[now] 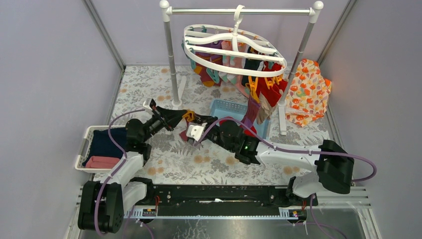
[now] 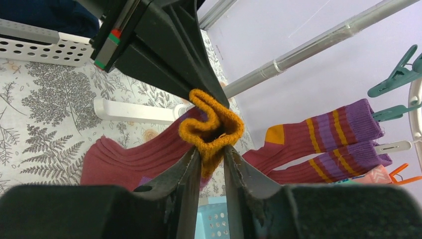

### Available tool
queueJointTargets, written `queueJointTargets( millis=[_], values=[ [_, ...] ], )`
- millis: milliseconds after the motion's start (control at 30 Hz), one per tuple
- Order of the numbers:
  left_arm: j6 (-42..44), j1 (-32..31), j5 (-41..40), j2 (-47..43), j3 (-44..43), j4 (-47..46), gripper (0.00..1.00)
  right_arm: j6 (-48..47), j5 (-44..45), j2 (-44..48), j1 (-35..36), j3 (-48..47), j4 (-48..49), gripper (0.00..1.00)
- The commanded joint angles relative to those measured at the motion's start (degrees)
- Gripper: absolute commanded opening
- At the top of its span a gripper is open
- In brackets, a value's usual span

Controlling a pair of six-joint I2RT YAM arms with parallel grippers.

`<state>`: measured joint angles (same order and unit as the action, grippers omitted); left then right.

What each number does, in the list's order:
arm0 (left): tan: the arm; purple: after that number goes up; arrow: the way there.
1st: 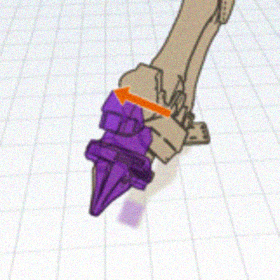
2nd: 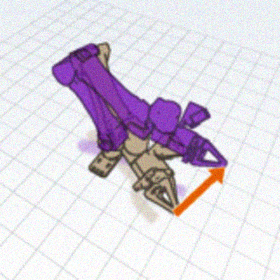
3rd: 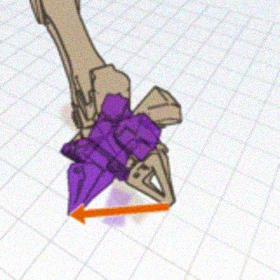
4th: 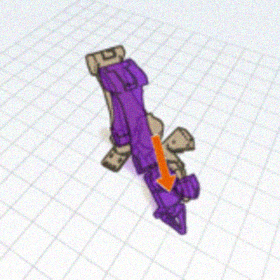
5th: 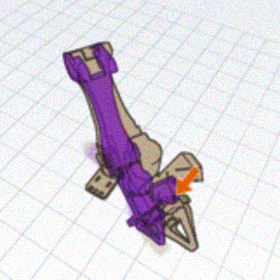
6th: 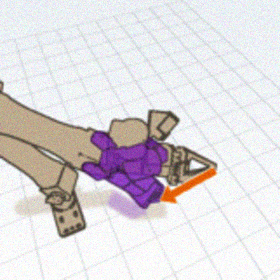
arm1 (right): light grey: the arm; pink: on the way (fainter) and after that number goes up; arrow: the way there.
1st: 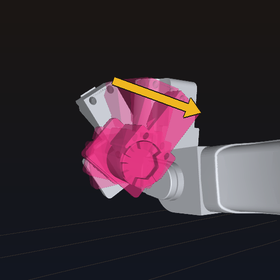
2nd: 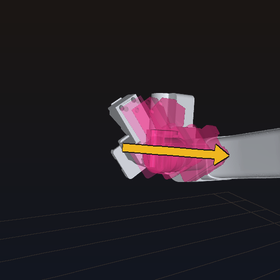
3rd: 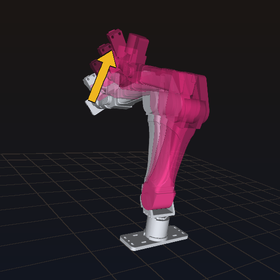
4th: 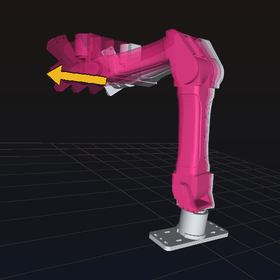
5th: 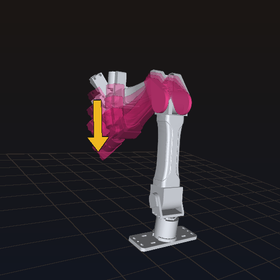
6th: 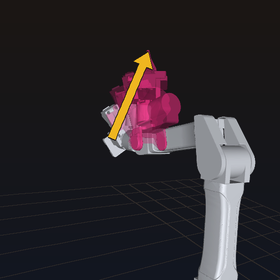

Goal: Clip the socks to the hanger
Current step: Pick up the sock from the bin.

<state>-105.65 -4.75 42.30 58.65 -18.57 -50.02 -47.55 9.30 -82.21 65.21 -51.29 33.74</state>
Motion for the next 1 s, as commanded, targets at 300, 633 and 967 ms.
queueJointTargets(
  millis=[300,633,967],
  values=[
    [-1.7,0.2,1.2,2.8,3.1,-12.9,0.49,2.9,-0.8,4.3,-0.9,-0.3,2.7,0.00],
    [37.2,-0.6,1.4,-7.5,2.6,-6.9,0.76,9.1,-2.4,20.5,-0.9,-0.3,-20.8,0.00],
    [85.6,-25.4,-20.4,-24.3,4.5,6.2,0.90,15.0,-2.1,22.6,-0.9,-6.7,-37.6,0.00]
  ],
)
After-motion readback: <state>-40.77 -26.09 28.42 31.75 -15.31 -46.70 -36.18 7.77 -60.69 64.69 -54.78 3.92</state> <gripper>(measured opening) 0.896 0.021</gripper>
